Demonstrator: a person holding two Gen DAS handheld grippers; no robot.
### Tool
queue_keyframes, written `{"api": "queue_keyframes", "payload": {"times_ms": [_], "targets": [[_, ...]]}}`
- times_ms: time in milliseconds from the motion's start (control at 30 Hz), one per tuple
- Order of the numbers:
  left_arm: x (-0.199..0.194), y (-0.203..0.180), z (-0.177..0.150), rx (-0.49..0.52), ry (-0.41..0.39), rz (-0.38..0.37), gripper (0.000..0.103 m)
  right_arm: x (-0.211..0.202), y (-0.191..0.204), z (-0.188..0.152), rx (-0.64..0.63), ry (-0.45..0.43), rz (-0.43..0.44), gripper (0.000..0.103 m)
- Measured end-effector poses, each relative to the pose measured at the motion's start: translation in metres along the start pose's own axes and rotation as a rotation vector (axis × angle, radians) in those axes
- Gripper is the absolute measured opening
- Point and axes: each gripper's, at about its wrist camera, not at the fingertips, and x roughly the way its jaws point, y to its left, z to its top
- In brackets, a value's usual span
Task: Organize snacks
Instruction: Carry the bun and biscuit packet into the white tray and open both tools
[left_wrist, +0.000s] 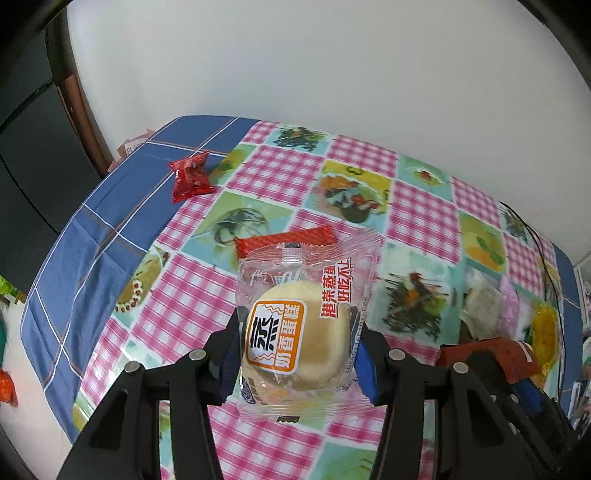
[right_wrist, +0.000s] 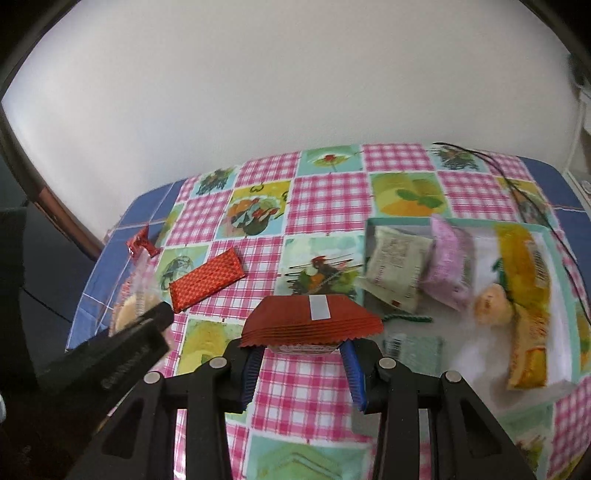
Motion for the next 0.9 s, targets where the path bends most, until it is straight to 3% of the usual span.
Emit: {"api": "queue_keyframes", "payload": {"times_ms": [900], "targets": [[-0.024,-0.140,-0.059,0.358,-0.029,-0.087,0.054,-0.038,-0.140,-0.017,0.228,0.021,-0.163,0.042]]}}
